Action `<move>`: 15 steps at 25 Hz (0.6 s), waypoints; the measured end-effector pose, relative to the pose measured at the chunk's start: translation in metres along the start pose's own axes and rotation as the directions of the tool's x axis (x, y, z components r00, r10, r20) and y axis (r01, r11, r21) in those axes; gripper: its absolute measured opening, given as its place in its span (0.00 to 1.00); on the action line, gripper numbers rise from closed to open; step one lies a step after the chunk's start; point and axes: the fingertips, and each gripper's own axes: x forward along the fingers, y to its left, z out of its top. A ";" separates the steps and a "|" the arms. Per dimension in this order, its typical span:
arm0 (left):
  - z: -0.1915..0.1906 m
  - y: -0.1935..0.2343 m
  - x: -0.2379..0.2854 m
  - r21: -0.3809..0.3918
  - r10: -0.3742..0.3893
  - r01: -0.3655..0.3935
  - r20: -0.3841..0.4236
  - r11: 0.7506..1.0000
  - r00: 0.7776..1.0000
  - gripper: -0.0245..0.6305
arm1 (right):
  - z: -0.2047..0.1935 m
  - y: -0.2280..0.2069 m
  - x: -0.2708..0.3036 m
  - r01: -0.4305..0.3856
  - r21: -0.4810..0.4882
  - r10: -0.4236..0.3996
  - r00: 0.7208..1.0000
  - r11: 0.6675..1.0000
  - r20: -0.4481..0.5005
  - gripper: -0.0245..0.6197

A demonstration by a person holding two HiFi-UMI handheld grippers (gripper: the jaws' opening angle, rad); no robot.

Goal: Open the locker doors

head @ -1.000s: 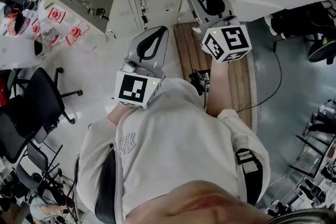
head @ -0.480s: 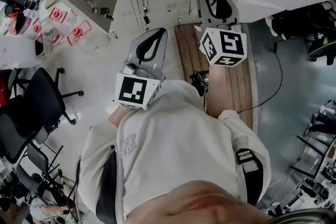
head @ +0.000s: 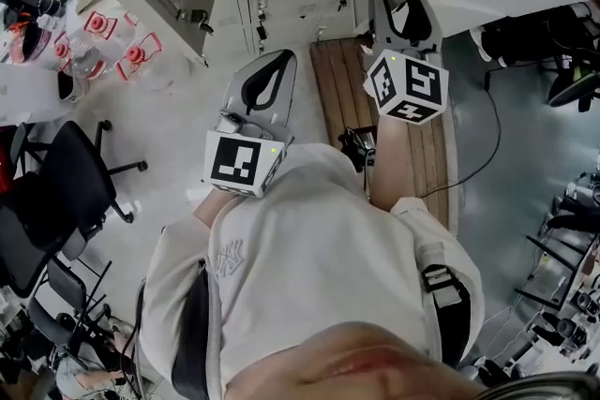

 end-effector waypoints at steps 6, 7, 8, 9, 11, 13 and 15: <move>0.003 0.002 -0.011 0.001 -0.024 0.024 0.001 1.000 1.000 0.04 | -0.002 0.011 -0.025 0.012 0.013 -0.012 1.000 1.000 -0.006 0.33; 0.004 0.002 -0.013 0.003 -0.029 0.029 0.002 1.000 1.000 0.04 | -0.002 0.015 -0.032 0.010 0.014 -0.010 1.000 1.000 -0.007 0.33; 0.006 0.002 -0.016 0.004 -0.033 0.033 0.003 0.999 0.999 0.04 | -0.001 0.019 -0.039 0.008 0.011 -0.008 1.000 1.000 -0.007 0.33; 0.007 0.002 -0.019 0.004 -0.036 0.036 0.004 0.999 0.999 0.04 | 0.000 0.023 -0.046 0.005 0.005 -0.005 1.000 1.000 -0.006 0.33; 0.010 0.002 -0.026 0.007 -0.039 0.039 0.004 0.999 0.999 0.04 | 0.004 0.033 -0.059 -0.009 -0.001 0.009 1.000 1.000 0.002 0.33; 0.012 0.004 -0.035 0.012 -0.037 0.037 0.002 0.999 0.999 0.04 | 0.009 0.046 -0.071 -0.031 0.006 0.030 0.999 1.000 0.017 0.29; 0.016 0.005 -0.045 0.019 -0.036 0.036 0.003 0.999 0.999 0.04 | 0.015 0.062 -0.083 -0.051 0.017 0.051 0.998 0.999 0.034 0.17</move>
